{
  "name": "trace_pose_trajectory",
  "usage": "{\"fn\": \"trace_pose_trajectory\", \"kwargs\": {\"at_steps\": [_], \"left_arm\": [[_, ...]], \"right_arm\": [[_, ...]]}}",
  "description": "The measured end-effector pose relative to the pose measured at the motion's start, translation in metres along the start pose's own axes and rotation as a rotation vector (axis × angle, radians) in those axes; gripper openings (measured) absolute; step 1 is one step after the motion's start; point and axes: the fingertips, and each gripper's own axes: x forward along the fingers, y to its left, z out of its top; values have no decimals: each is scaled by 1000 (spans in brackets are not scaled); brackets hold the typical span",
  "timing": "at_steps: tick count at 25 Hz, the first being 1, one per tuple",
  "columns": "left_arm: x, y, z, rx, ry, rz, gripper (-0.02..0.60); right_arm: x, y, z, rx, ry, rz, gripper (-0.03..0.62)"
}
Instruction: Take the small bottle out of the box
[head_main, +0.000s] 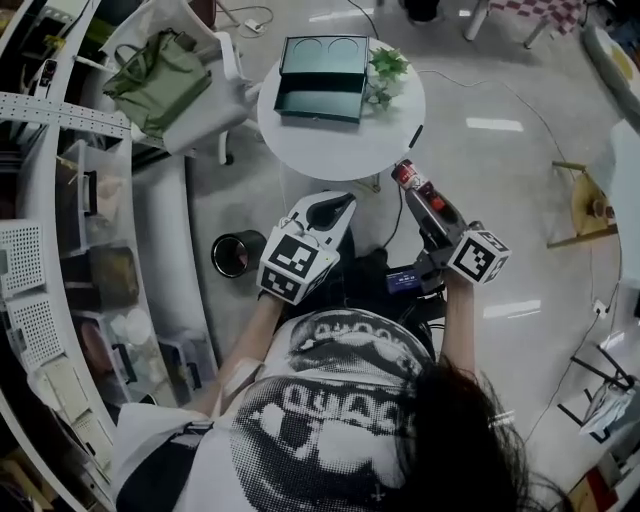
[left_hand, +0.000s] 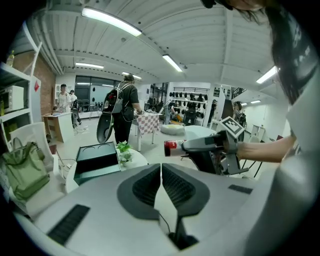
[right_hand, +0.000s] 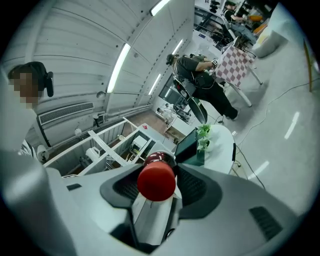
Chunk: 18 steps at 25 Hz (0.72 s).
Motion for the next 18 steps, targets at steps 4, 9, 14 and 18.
{"fn": "trace_pose_trajectory", "kwargs": {"at_steps": [4, 9, 14, 18], "left_arm": [[-13, -2, 2, 25, 5, 11, 17], [-23, -1, 6, 48, 3, -9, 17], [-43, 6, 4, 94, 5, -42, 17], [-64, 19, -7, 135, 8, -68, 17]], "right_arm": [[-6, 8, -6, 3, -21, 6, 215], [-8, 20, -13, 8, -43, -2, 215], [2, 37, -29, 4, -64, -12, 215], [11, 46, -45, 12, -96, -38, 215]]}}
